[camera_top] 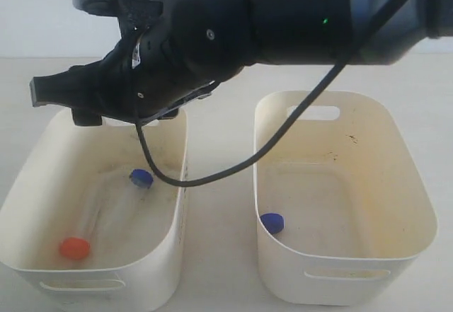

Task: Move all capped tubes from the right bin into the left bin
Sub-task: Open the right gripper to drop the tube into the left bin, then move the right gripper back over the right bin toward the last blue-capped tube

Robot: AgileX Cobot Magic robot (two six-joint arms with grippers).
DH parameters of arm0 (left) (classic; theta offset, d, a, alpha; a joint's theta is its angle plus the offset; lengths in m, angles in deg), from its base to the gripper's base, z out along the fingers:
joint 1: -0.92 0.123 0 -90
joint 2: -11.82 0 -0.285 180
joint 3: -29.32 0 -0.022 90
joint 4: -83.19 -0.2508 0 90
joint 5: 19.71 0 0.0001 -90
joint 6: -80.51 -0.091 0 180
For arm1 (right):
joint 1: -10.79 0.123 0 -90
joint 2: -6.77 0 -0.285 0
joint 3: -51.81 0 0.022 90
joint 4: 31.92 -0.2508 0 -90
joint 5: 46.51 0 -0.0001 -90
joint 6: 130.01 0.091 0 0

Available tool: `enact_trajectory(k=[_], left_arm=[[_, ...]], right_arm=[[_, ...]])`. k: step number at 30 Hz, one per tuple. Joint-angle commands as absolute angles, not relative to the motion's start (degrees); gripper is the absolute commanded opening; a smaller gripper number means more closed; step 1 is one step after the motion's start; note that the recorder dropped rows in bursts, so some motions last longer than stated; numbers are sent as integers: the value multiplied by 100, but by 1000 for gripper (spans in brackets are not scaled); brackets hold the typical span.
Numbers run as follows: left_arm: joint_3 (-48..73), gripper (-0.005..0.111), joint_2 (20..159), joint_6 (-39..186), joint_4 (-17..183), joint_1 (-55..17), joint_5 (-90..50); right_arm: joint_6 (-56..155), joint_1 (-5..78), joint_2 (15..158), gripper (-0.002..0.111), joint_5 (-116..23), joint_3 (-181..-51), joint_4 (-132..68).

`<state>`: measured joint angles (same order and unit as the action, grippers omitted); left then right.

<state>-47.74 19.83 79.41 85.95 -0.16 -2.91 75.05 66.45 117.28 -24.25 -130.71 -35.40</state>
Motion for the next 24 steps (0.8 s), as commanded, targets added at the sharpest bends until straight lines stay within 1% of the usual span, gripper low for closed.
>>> enact_trajectory(k=[1, 3, 4, 8, 12, 16, 21, 24], left_arm=[[-4790, 4, 1961, 7954, 8646, -30, -279], [-4790, 4, 1961, 7954, 8646, -30, -279], [-4790, 4, 1961, 7954, 8646, -30, -279], [-4790, 4, 1961, 7954, 8646, -30, -279], [-4790, 4, 1961, 7954, 8646, -30, -279], [-4790, 4, 1961, 7954, 8646, -30, -279], [-4790, 4, 1961, 7954, 8646, -30, -279], [-4790, 4, 1961, 7954, 8646, -30, -279]], right_arm=[[7500, 6235, 11178, 29, -1871, -13109, -3309], [7500, 5887, 10970, 6, -1568, -13109, -3192], [7513, 5684, 10872, 0, -1420, -13109, -3192], [7485, 5075, 10643, 0, -682, -13095, -3138], [7213, 4690, 10644, 0, 99, -13059, -3125], [7110, 4390, 10633, 0, 299, -12886, -3137], [6527, 4118, 10633, 0, 125, -12312, -4088], [6296, 4102, 10633, 0, 37, -12073, -4381]])
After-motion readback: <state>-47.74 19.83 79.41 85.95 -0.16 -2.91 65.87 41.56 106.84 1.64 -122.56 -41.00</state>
